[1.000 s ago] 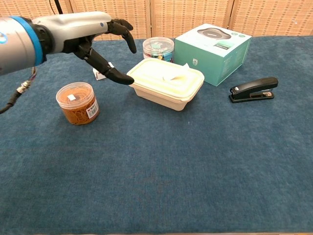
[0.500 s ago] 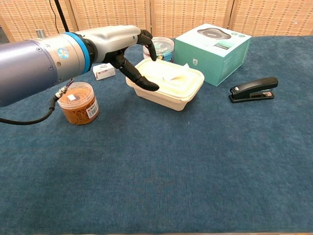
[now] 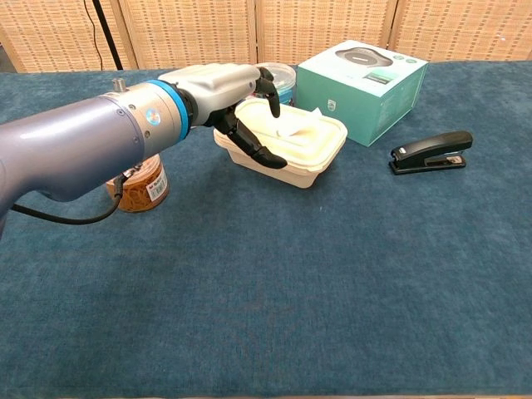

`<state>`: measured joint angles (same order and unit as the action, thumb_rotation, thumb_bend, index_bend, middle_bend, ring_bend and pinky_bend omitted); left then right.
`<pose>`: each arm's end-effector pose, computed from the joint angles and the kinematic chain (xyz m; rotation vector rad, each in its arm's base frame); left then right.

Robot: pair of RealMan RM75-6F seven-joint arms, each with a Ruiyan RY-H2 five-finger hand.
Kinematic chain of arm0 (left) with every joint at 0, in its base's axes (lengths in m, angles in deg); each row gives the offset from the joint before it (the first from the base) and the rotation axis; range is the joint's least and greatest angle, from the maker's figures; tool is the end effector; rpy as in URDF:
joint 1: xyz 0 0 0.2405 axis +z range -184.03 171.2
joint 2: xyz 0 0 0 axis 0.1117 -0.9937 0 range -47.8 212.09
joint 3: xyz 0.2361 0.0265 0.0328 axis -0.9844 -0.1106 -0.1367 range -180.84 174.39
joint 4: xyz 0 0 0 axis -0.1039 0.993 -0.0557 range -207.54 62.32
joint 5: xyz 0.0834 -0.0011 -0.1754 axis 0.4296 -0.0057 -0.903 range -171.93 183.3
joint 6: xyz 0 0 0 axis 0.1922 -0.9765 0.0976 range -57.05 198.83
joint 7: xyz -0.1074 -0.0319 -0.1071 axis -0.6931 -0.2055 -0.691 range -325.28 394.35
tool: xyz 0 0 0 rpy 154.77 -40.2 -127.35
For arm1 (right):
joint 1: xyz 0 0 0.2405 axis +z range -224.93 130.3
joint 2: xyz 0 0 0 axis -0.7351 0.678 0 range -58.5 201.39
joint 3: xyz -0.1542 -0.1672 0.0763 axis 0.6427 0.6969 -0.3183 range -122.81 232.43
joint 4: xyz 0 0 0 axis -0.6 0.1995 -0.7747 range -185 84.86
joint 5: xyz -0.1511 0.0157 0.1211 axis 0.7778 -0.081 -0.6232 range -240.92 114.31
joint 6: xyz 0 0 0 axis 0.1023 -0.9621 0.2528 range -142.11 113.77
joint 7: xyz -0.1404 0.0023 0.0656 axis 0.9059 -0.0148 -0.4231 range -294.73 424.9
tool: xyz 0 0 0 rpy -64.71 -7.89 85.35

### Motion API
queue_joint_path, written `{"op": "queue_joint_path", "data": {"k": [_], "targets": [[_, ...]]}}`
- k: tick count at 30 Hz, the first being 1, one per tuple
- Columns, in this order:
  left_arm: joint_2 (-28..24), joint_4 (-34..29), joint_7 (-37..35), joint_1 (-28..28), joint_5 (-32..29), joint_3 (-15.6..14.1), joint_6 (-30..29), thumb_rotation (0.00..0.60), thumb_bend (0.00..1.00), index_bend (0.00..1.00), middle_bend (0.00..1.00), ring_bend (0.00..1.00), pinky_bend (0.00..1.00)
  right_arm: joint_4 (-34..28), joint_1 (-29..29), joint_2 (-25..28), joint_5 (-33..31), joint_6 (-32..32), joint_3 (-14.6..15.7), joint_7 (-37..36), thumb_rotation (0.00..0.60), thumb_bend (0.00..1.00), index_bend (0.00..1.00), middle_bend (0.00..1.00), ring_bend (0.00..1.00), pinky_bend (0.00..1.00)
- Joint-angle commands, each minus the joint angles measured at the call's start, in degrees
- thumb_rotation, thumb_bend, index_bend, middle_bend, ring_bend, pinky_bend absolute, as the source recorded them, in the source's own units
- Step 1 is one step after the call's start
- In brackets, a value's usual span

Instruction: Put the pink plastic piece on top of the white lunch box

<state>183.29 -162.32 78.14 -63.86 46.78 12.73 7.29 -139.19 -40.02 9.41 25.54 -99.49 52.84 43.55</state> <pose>-0.0242 0.3350 -0.0495 -1.8856 -0.9094 -0.9196 -0.2889 -0.1998 0.1780 1.3510 -1.0892 1.1646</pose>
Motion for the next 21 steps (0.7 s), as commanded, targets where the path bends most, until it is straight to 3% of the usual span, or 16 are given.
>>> {"op": "queue_joint_path", "data": {"k": [1, 21], "targets": [[1.0, 1.4, -0.1, -0.6, -0.6, 0.1, 0.5, 0.348, 0.0, 0.28, 0.0, 0.0, 0.0, -0.1, -0.1, 0.1, 0.2, -0.1, 0.0, -0.1, 0.6, 0.0, 0.1, 0.0, 0.0, 0.0], [4.2, 6.6, -0.8, -2.2, 0.0, -0.3, 2.4, 0.347, 0.0, 0.28, 0.0, 0.0, 0.0, -0.6, -0.3, 0.8, 0.3, 0.8, -0.3, -1.9, 0.6, 0.0, 0.11, 0.0, 0.0, 0.0]]}}
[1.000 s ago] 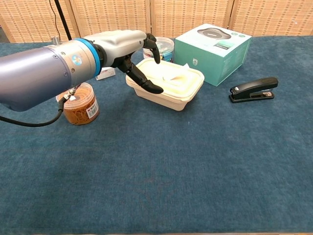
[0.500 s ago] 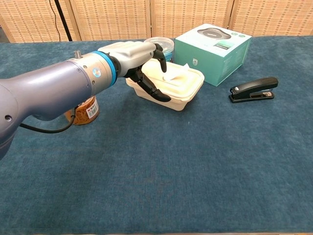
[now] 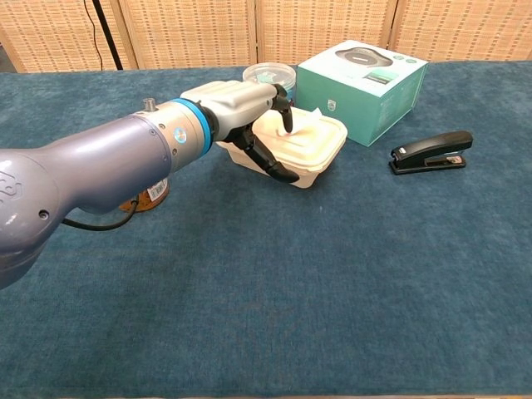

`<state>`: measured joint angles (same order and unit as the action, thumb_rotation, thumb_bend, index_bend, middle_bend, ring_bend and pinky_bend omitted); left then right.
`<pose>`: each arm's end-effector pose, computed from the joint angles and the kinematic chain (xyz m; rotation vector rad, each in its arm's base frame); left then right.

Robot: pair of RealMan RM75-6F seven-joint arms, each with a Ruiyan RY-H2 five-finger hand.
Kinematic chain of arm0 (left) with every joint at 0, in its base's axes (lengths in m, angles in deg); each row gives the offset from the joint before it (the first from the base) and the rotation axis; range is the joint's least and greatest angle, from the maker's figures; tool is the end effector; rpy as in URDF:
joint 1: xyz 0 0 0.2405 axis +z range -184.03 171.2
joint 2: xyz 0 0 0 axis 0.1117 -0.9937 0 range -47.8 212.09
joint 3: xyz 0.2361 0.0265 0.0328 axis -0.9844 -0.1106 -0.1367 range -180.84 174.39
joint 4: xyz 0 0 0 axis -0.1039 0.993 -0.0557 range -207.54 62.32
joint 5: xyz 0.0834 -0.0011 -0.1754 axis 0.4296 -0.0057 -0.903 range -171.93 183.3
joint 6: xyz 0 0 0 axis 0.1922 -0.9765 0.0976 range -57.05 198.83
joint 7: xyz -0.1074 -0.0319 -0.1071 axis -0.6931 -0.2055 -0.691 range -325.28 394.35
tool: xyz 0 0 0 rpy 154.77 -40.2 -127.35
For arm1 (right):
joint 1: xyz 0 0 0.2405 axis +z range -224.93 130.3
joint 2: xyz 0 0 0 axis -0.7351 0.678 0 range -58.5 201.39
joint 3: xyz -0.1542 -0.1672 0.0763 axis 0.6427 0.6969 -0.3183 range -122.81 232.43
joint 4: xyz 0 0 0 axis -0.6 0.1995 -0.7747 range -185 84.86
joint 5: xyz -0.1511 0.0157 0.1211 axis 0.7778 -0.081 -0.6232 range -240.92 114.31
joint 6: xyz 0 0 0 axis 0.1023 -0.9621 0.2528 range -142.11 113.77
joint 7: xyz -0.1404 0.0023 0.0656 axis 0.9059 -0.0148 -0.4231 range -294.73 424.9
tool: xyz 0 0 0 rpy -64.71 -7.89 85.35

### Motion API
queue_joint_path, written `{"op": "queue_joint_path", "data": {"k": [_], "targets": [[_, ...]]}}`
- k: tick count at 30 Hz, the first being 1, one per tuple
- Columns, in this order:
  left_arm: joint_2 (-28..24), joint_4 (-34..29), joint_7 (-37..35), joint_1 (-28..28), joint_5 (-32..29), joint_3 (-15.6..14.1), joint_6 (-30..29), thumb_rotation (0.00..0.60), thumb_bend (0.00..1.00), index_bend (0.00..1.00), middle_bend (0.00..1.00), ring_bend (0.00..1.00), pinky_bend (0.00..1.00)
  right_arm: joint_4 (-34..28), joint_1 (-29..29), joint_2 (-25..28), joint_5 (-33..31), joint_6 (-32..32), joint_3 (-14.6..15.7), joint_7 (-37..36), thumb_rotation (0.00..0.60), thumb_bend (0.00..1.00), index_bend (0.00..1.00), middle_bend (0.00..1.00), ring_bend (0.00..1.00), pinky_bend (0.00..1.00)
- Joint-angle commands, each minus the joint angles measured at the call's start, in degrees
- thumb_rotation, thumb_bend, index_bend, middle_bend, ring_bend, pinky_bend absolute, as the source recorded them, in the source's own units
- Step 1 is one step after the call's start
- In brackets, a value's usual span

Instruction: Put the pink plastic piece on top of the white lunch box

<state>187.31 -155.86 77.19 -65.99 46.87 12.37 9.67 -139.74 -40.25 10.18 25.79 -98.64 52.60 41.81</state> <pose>-0.0196 0.3388 -0.0709 -1.9166 -0.8923 -0.9020 -0.2889 -0.1993 0.1795 1.3458 -1.1203 1.1743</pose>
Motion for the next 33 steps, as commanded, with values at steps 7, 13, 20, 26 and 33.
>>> {"op": "queue_joint_path", "data": {"k": [7, 13, 20, 26, 33], "targets": [[0.6, 1.2, 0.3, 0.0, -0.7, -0.2, 0.2, 0.347, 0.0, 0.28, 0.0, 0.0, 0.0, 0.0, 0.0, 0.4, 0.0, 0.4, -0.1, -1.6, 0.6, 0.0, 0.11, 0.0, 0.0, 0.0], [0.3, 1.9, -0.4, 0.3, -0.9, 0.0, 0.4, 0.347, 0.0, 0.28, 0.0, 0.0, 0.0, -0.1, 0.1, 0.4, 0.1, 0.7, 0.0, -1.8, 0.6, 0.0, 0.11, 0.0, 0.0, 0.0], [-0.3, 2.4, -1.5, 0.9, -0.9, -0.4, 1.4, 0.347, 0.0, 0.28, 0.0, 0.0, 0.0, -0.2, 0.1, 0.5, 0.0, 1.0, -0.1, -1.9, 0.6, 0.0, 0.11, 0.0, 0.0, 0.0], [-0.7, 1.6, -2.2, 1.3, 0.5, -1.1, 1.6, 0.347, 0.0, 0.28, 0.0, 0.0, 0.0, -0.3, 0.0, 0.5, 0.1, 0.9, -0.2, -2.0, 0.6, 0.0, 0.11, 0.0, 0.0, 0.0], [-1.0, 0.3, -2.3, 1.6, 1.8, -1.7, 1.2, 0.347, 0.0, 0.28, 0.0, 0.0, 0.0, -0.5, 0.0, 0.7, 0.0, 0.9, -0.2, -2.2, 0.6, 0.0, 0.11, 0.0, 0.0, 0.0]]}}
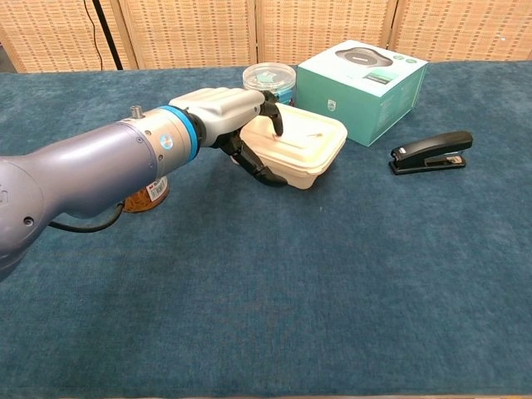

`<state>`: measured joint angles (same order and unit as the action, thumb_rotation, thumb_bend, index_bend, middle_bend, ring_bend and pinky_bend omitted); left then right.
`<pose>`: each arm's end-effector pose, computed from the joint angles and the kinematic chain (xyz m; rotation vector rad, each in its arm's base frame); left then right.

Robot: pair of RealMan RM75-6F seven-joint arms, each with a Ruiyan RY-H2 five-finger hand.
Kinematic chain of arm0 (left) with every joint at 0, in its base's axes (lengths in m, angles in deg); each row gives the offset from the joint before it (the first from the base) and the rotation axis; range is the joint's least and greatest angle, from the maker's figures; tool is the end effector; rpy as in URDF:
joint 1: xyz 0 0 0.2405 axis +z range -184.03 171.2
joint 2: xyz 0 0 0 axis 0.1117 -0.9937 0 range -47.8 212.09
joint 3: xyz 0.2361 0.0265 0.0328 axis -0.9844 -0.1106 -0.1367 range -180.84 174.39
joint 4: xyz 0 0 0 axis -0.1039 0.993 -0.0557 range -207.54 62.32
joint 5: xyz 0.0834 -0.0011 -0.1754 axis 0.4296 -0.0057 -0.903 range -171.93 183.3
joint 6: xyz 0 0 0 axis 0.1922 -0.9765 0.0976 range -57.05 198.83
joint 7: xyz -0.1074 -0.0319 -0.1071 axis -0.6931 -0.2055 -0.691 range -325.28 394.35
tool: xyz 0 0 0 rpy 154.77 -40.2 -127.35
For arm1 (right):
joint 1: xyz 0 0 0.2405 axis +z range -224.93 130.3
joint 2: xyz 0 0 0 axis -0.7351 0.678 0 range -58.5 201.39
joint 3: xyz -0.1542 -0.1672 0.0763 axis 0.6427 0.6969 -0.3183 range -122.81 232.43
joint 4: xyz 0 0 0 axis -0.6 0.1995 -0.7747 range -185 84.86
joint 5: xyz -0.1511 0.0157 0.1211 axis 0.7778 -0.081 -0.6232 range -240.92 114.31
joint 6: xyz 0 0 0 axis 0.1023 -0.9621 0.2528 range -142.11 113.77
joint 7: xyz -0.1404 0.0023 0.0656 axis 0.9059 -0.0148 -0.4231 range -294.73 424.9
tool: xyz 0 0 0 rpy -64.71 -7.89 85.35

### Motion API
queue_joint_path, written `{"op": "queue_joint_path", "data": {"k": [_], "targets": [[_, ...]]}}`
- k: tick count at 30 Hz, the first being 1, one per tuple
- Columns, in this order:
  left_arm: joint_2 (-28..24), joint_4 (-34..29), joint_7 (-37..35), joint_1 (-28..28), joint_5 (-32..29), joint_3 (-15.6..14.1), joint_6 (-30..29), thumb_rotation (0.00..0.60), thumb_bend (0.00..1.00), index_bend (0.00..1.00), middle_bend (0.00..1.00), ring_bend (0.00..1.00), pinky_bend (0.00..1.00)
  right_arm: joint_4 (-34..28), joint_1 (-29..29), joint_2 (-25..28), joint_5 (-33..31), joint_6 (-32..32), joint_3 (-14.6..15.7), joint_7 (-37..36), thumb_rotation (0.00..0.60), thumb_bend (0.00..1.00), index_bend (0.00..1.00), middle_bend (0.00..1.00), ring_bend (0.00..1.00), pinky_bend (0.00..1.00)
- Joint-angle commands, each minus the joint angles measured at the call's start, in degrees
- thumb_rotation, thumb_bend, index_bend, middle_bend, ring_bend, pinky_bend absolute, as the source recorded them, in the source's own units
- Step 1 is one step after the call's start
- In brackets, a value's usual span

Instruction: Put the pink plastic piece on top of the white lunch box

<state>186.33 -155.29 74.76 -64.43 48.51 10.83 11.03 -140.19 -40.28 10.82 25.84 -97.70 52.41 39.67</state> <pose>-0.0336 0.3386 -0.0712 -1.9274 -0.9057 -0.8897 -0.2890 -0.1996 0.1803 1.3364 -1.1582 1.1885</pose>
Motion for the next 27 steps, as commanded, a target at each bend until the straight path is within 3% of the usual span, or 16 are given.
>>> {"op": "queue_joint_path", "data": {"k": [1, 10, 27], "targets": [[-0.1, -0.5, 0.4, 0.1, 0.3, -0.3, -0.3, 0.347, 0.0, 0.28, 0.0, 0.0, 0.0, 0.0, 0.0, 0.0, 0.0, -0.1, 0.0, -0.1, 0.6, 0.0, 0.11, 0.0, 0.0, 0.0], [-0.5, -1.9, 2.3, 0.4, -0.3, -1.2, -1.1, 0.346, 0.0, 0.28, 0.0, 0.0, 0.0, -0.1, -0.1, 0.2, 0.0, -0.1, -0.1, -0.5, 0.6, 0.0, 0.11, 0.0, 0.0, 0.0], [-2.3, -2.1, 2.1, 0.6, -1.0, -0.3, -1.0, 0.345, 0.0, 0.28, 0.0, 0.0, 0.0, -0.4, -0.1, 0.2, 0.1, 0.1, -0.1, -0.5, 0.6, 0.0, 0.11, 0.0, 0.0, 0.0]]}}
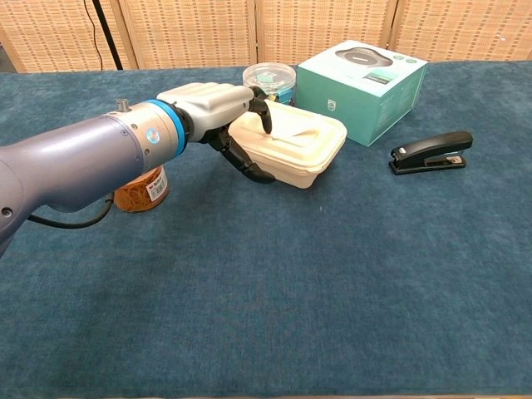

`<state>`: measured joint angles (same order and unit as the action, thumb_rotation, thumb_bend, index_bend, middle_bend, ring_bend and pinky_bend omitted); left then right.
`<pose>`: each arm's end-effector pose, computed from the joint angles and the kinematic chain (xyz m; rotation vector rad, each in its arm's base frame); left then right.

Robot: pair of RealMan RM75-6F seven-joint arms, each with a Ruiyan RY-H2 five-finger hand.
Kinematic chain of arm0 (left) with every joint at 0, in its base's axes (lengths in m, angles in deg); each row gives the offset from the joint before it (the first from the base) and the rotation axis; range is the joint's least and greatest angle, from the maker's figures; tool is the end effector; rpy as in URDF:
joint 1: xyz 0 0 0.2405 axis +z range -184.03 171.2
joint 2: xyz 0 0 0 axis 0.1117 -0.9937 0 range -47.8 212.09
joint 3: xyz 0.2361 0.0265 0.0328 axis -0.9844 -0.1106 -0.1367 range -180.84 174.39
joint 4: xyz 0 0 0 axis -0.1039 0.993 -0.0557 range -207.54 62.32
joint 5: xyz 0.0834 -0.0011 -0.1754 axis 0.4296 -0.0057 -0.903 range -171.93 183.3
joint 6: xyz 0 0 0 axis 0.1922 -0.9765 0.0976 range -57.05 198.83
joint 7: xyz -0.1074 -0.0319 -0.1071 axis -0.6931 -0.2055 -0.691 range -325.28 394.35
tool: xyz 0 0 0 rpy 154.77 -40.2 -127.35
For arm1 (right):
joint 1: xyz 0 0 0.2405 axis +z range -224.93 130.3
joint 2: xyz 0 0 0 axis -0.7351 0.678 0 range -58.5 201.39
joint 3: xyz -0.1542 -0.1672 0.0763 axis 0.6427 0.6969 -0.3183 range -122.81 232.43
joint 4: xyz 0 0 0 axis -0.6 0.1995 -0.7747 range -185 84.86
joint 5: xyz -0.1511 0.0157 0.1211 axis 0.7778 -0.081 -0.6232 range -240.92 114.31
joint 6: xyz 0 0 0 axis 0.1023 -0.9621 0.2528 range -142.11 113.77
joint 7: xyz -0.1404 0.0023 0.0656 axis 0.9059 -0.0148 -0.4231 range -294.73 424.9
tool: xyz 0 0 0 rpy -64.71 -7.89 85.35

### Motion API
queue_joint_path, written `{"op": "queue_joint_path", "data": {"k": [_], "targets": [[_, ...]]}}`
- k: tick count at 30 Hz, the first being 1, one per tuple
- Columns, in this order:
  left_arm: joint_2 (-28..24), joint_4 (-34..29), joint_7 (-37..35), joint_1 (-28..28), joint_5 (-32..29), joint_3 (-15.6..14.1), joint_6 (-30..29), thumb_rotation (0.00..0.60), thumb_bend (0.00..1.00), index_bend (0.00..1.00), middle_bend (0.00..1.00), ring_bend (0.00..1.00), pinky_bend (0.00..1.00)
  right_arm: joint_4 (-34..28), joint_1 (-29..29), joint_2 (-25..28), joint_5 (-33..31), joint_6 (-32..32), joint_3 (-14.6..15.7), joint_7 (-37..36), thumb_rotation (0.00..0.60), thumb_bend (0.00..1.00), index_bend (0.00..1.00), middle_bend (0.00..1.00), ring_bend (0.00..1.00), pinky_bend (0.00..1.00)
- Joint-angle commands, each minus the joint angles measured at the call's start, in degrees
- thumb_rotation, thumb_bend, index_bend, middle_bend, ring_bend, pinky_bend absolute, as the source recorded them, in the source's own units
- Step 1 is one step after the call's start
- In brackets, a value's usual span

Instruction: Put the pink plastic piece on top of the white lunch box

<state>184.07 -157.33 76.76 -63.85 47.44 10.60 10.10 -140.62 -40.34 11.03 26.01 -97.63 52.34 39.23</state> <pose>-0.0408 0.3415 -0.0604 -1.9124 -0.8812 -0.8581 -0.2876 -0.1994 0.1804 1.3344 -1.1673 1.1972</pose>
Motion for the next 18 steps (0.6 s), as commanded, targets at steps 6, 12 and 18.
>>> {"op": "queue_joint_path", "data": {"k": [6, 12, 18], "targets": [[-0.2, -0.9, 0.4, -0.1, 0.1, -0.1, -0.4, 0.346, 0.0, 0.28, 0.0, 0.0, 0.0, -0.1, -0.1, 0.2, 0.0, -0.2, -0.1, -0.3, 0.6, 0.0, 0.12, 0.0, 0.0, 0.0], [0.3, -1.3, 0.7, -0.3, 0.3, -0.6, -0.1, 0.345, 0.0, 0.28, 0.0, 0.0, 0.0, -0.2, -0.2, 0.3, 0.0, -0.3, -0.1, -0.5, 0.6, 0.0, 0.12, 0.0, 0.0, 0.0], [1.1, -0.7, 0.4, -0.4, 0.8, -1.0, 0.2, 0.346, 0.0, 0.28, 0.0, 0.0, 0.0, -0.1, -0.2, 0.4, 0.0, -0.5, -0.2, -0.6, 0.6, 0.0, 0.12, 0.0, 0.0, 0.0]]}}
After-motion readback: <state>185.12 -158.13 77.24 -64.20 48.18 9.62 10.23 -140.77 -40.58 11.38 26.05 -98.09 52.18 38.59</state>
